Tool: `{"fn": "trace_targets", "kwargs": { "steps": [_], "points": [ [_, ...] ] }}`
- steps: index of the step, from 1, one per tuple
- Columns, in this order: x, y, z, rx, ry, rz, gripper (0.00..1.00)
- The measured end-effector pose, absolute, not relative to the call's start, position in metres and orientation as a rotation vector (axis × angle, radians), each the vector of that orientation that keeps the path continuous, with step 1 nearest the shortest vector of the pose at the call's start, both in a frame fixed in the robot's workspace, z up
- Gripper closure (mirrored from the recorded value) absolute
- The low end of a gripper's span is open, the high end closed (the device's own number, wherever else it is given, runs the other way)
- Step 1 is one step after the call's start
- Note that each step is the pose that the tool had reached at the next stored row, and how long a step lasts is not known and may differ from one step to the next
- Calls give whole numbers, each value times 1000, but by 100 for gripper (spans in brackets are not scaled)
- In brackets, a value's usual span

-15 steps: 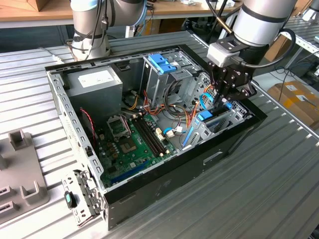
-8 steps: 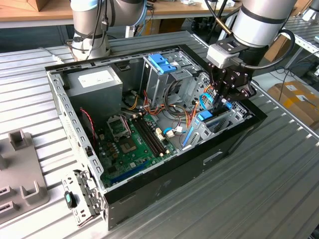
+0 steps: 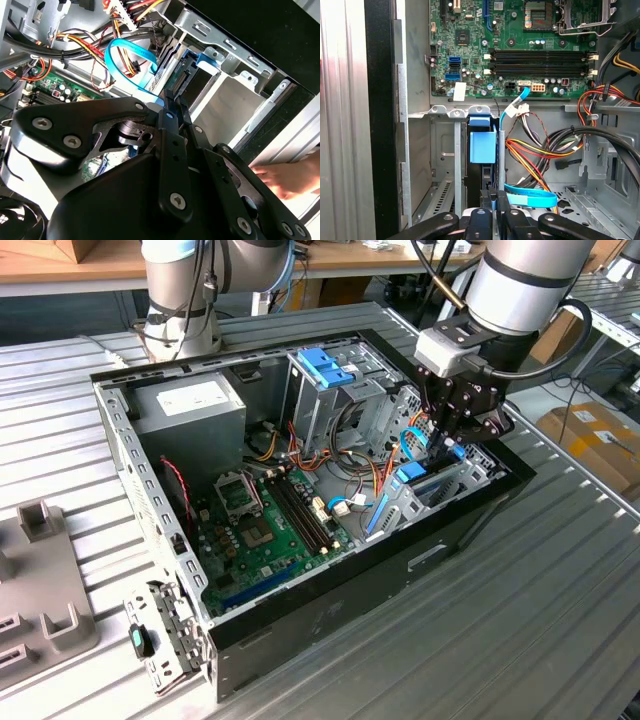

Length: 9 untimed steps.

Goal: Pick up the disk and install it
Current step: 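Insert the first disk wire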

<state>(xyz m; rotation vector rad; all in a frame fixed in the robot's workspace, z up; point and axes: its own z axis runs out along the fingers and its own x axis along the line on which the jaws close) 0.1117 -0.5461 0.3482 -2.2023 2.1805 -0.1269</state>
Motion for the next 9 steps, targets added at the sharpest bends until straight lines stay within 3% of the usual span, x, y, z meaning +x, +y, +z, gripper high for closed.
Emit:
{"fn": "trace_targets", "kwargs": {
  "steps": [9],
  "points": [
    [112, -548, 348, -2202, 2181, -127, 84]
  ]
}}
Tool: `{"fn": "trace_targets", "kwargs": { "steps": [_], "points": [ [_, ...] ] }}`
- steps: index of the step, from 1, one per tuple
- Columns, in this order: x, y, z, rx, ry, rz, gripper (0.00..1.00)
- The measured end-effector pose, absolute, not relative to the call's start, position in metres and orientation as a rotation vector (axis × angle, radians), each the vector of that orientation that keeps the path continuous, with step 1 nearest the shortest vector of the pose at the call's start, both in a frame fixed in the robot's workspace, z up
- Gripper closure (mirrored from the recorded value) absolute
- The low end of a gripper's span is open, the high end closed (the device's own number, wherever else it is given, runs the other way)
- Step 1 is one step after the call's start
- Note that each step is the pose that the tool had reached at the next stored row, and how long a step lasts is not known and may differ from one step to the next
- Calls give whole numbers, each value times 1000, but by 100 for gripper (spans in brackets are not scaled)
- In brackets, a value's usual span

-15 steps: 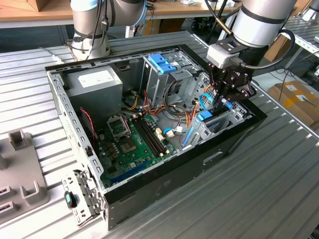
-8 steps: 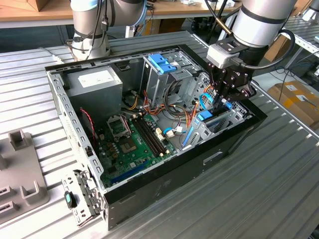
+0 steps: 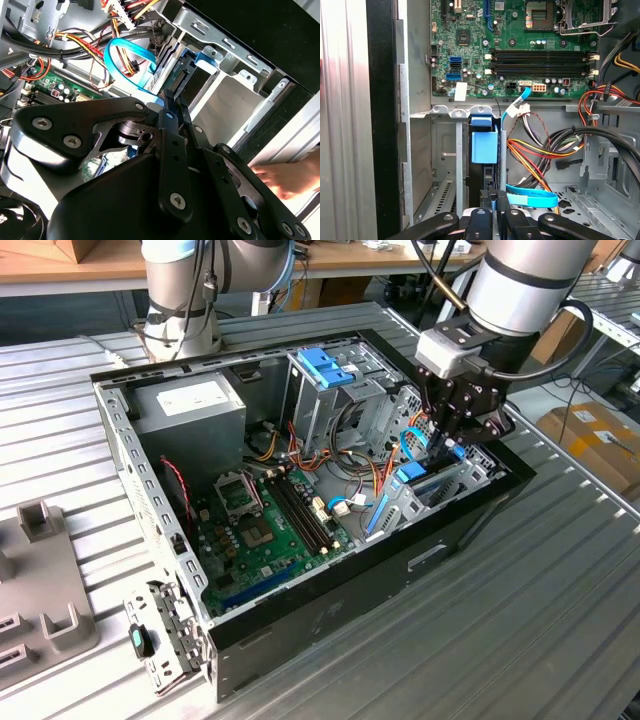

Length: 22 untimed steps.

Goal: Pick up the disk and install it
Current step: 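Insert the first disk wire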

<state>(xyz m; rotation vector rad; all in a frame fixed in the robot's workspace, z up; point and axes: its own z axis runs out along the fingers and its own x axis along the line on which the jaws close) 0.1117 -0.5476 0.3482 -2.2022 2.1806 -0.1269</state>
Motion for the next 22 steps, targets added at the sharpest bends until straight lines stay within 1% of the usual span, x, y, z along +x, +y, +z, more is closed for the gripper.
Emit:
{"fn": "trace_targets", "kwargs": {
  "steps": [22],
  "points": [
    [112, -548, 346, -2201, 2180, -128, 84]
  ]
}}
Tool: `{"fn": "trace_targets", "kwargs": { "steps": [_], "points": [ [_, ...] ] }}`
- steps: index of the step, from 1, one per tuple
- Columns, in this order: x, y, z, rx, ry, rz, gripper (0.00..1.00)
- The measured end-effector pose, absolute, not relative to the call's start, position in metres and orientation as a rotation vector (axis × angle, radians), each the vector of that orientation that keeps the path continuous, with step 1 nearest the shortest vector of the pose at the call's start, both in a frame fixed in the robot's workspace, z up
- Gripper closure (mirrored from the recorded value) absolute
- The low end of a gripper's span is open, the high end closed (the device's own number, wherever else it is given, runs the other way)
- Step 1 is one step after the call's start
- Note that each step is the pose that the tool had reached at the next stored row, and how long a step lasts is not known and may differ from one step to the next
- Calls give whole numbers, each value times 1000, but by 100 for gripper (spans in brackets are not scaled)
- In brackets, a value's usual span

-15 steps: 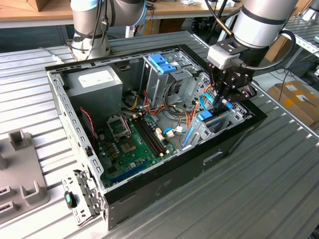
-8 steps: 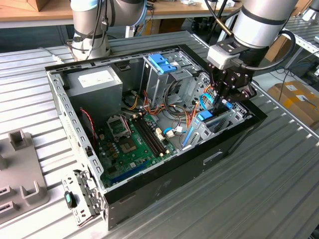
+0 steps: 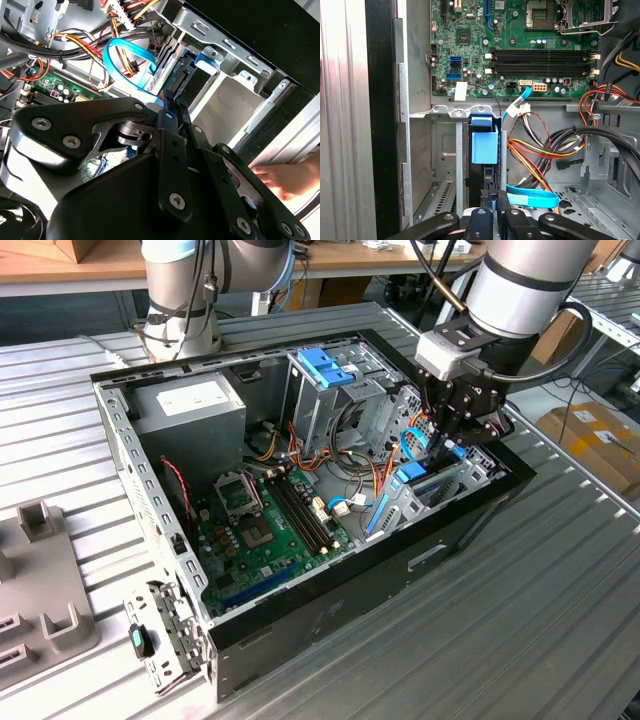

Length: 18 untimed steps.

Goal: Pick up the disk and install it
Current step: 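Insert the first disk wire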

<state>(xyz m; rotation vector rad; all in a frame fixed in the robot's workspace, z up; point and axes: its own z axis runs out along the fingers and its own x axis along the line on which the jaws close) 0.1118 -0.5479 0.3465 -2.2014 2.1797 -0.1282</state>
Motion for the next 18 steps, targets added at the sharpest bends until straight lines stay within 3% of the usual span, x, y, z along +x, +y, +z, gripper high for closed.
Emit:
{"fn": "trace_targets", "kwargs": {
  "steps": [18],
  "points": [
    [111, -548, 340, -2196, 2174, -139, 84]
  ]
}}
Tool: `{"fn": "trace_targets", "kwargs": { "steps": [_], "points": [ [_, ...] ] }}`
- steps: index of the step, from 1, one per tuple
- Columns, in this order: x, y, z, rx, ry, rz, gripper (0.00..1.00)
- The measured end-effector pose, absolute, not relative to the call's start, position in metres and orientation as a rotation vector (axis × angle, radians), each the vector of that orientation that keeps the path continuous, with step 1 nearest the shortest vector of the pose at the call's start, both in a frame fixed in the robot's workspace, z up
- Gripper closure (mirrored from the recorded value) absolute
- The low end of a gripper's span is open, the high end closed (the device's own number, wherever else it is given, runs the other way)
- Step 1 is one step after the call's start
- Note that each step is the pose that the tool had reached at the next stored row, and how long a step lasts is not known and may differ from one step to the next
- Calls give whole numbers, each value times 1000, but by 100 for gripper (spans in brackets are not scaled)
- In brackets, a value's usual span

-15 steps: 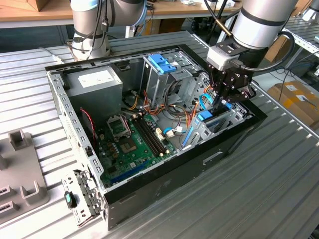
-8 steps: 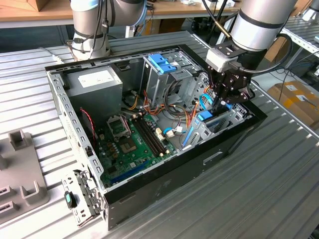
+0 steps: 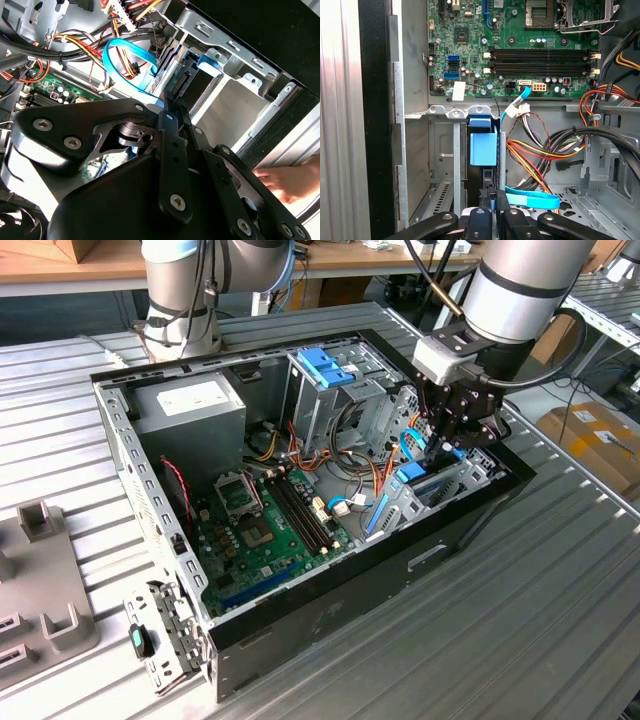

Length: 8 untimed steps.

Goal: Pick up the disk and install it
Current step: 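Insert the first disk wire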

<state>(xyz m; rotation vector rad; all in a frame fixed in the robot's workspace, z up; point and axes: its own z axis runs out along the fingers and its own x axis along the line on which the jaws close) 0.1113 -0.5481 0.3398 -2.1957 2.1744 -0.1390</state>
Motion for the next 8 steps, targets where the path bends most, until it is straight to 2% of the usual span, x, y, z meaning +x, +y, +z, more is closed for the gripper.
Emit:
{"fn": "trace_targets", "kwargs": {
  "steps": [5, 6, 7, 8],
  "points": [
    [111, -548, 340, -2195, 2174, -138, 84],
    [111, -548, 340, -2195, 2174, -139, 82],
    [111, -548, 339, -2195, 2174, -138, 76],
    [111, -548, 339, -2195, 2174, -138, 76]
  ]
}}
